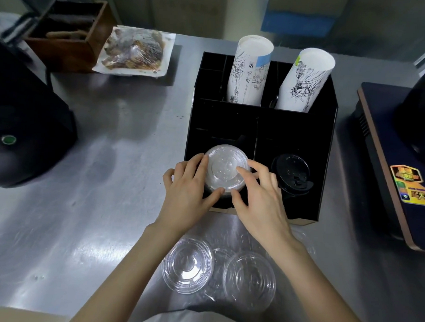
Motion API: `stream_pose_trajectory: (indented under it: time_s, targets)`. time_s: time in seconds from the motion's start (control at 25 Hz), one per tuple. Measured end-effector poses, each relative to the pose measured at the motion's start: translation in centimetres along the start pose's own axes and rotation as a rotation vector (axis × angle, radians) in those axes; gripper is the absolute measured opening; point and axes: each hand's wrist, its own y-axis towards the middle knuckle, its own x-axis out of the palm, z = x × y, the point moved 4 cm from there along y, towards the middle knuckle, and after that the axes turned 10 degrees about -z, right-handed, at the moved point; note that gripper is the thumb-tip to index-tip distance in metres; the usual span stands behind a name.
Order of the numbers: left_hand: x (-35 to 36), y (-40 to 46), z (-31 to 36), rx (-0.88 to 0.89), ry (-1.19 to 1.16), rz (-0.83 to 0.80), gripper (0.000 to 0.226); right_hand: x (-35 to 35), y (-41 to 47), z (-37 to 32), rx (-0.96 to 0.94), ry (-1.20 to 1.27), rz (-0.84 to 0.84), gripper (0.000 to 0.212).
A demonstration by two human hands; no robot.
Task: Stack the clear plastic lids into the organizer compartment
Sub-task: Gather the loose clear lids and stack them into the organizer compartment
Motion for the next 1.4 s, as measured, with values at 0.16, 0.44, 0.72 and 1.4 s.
stream_pose_trajectory:
  time_s: [0.16,0.44,0.72,1.4]
  targets:
    - [-0.2,-0.9,0.1,0.014,-0.067,-0.04,0.083,0.0,-0.8,0.1,-0.016,0.091,0.011,0.04]
    - [-1.0,-6.0,-1.3,0.075,-0.293,-0.015,0.074,0.2,-4.0,-0.3,-0.04,0.284,0.079,0.032]
    - [1.4,-11.7,-3.9,-0.017,-0.25,-0.128,0.106,4.2,-6.1,0.0,0.018,0.238,-0.091,0.029]
    - [4.2,-14.8,-4.6,-0.122,-0.02,-0.195,0.093,8.0,-6.8,-0.7,0.055,-0.011,-0.257,0.029]
